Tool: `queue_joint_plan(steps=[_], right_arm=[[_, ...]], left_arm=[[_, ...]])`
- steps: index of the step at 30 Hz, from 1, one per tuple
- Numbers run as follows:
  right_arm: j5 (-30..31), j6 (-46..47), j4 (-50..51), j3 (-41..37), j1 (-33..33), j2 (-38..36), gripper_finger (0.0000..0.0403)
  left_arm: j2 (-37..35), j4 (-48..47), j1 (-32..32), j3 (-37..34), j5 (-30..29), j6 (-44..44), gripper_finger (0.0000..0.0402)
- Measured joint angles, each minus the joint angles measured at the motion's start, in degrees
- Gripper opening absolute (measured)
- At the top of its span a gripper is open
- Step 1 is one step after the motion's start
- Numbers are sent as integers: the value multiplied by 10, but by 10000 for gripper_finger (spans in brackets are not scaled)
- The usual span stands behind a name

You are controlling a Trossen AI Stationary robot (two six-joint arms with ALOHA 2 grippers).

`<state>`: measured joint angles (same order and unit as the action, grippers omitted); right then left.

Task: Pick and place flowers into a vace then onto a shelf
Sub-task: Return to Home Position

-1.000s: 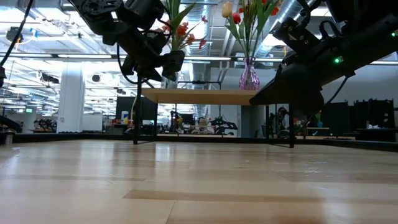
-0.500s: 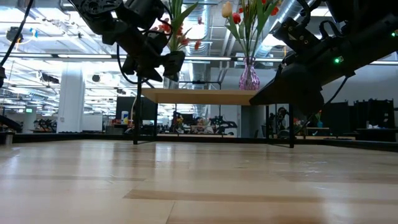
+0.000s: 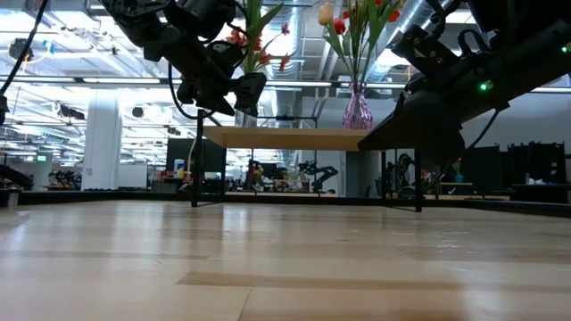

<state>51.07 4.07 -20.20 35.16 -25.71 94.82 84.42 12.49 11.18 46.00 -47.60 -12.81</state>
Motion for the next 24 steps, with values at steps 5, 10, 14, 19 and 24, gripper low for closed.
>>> queue_joint_plan(steps=[5,10,14,19,24], right_arm=[[0,0,0,0,0,0,0],[0,0,0,0,0,0,0],[0,0,0,0,0,0,0],[0,0,0,0,0,0,0],[0,0,0,0,0,0,0]], left_arm=[[-6,-11,-8,0,-27,1,275],[-23,-40,-8,0,-37,-1,275],[-35,-51,-9,0,-38,-2,275],[-48,-74,-17,0,-39,-3,275],[-56,-96,-32,0,-40,-13,275]])
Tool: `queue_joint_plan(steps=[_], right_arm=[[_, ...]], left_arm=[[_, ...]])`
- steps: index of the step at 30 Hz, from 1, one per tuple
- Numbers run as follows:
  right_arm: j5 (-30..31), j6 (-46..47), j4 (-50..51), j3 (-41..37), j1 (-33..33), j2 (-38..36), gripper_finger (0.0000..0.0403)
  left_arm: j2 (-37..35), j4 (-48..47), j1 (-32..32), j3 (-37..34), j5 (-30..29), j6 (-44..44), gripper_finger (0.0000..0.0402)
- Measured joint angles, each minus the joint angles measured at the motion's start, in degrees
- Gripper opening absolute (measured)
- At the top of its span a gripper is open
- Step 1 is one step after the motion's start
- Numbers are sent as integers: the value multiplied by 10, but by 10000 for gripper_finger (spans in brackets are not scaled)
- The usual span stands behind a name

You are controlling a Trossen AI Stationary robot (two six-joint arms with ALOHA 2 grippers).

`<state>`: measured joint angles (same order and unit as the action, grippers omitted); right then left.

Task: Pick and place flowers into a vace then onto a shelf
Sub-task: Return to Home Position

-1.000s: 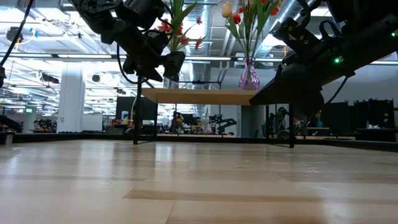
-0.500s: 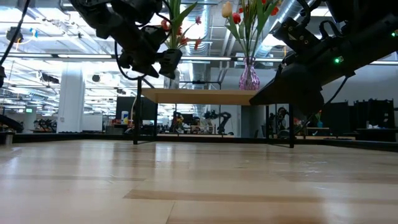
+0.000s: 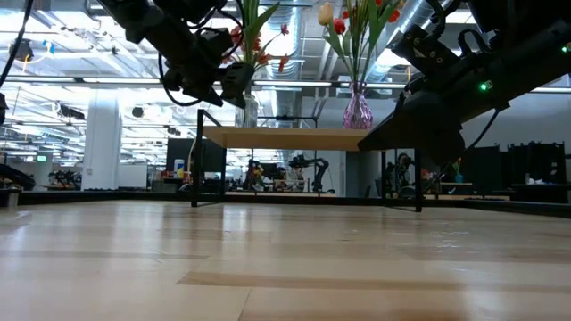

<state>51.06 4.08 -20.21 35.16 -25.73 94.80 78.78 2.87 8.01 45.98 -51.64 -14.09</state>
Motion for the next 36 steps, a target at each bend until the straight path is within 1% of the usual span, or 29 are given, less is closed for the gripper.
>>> queue_joint_plan(steps=[3,7,14,16,18,22,24,25,26,28,30,32,34,36], right_arm=[[0,0,0,0,0,0,0],[0,0,-1,0,0,0,0],[0,0,-4,0,0,0,0],[2,-4,-6,0,1,0,0],[14,-28,-20,0,3,0,0],[18,-95,-60,0,0,-1,0],[-8,-125,-59,0,-5,-14,0],[-44,-134,-54,0,-5,-25,0],[-88,-141,-39,0,-5,-40,0],[-196,-146,3,0,-4,-81,0],[-279,-144,48,0,3,-129,0],[-313,-129,99,0,5,-182,0],[-317,-115,149,0,5,-239,0],[-319,-102,192,0,4,-293,0]], left_arm=[[-7,-21,-11,0,-6,-9,275],[-25,-58,-28,0,-30,-32,275],[-75,-137,-68,0,-60,-76,275],[-94,-160,-86,0,-60,-94,275],[-114,-179,-109,0,-60,-107,275],[-157,-196,-180,0,-46,-107,275],[-178,-198,-223,0,-31,-81,275],[-187,-205,-247,0,-26,-68,275],[-197,-219,-271,0,-22,-63,275],[-217,-238,-316,0,-23,-63,275],[-236,-254,-357,-2,-36,-75,275],[-259,-245,-398,-20,-59,-79,275],[-281,-206,-431,-49,-81,-67,275],[-304,-159,-457,-89,-86,-25,275]])
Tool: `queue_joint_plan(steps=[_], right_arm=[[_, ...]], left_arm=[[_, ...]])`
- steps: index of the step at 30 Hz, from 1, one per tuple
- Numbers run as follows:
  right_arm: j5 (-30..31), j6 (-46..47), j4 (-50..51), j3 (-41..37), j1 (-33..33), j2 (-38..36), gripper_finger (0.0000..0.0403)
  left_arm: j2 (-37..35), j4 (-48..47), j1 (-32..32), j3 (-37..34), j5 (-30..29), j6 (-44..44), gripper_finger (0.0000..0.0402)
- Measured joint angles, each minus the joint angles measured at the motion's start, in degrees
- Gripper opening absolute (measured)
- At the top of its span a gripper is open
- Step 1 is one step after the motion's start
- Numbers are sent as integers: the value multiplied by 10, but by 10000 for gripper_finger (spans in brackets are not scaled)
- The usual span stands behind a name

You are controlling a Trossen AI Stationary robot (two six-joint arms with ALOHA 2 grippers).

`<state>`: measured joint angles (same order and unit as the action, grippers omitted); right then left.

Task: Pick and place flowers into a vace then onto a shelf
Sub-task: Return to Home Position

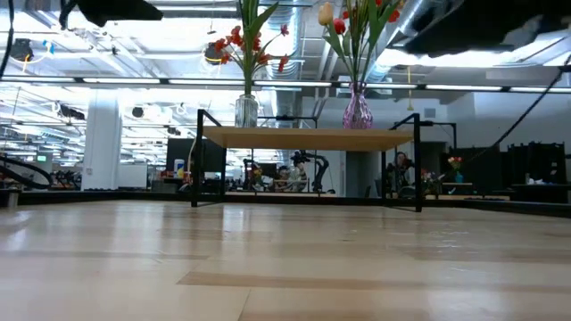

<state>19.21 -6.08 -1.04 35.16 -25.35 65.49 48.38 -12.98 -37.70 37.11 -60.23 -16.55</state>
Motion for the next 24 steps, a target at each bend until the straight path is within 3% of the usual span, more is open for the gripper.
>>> queue_joint_plan(steps=[3,7,16,24], right_arm=[[-8,15,31,-9,-6,-75,0],[-13,26,10,-61,-17,-172,0],[-12,66,-79,-205,-20,-343,0],[-9,58,-192,-304,-18,-387,0]], left_arm=[[-42,104,-17,-61,53,100,275],[-108,243,4,-138,225,228,275],[-306,195,101,-216,403,230,275],[-438,179,128,-300,420,209,275]])
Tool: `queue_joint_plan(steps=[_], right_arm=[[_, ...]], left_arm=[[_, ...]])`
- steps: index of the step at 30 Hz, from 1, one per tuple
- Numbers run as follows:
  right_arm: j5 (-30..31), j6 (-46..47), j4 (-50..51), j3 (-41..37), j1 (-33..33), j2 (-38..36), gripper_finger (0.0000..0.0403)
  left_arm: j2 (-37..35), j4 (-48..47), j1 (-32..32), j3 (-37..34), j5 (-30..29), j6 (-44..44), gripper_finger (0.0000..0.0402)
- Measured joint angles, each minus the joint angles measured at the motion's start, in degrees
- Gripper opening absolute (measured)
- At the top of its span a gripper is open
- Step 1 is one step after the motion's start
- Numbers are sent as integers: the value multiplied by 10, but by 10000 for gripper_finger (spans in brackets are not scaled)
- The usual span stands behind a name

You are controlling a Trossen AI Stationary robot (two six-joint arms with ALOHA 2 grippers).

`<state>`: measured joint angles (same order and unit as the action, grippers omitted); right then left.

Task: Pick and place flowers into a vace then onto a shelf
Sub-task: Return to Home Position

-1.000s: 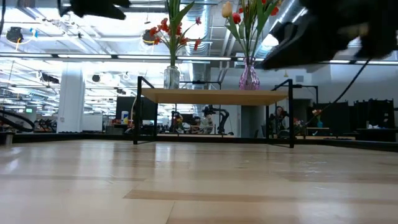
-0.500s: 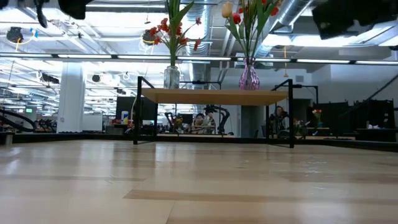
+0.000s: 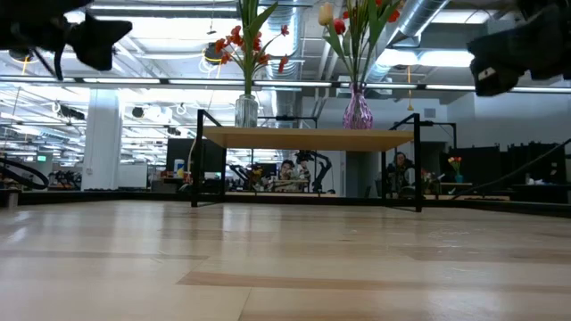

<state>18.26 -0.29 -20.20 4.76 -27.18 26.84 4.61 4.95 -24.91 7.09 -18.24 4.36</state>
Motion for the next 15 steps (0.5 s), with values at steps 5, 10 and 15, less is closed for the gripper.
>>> queue_joint_plan(steps=[5,10,15], right_arm=[[3,-2,-62,-43,0,1,0],[0,-1,-59,-43,0,1,0],[0,-2,-46,-43,0,1,0]], left_arm=[[-46,-20,0,-34,21,-11,275],[-44,-72,0,-37,40,-30,275],[-44,-103,0,-36,41,-53,275]])
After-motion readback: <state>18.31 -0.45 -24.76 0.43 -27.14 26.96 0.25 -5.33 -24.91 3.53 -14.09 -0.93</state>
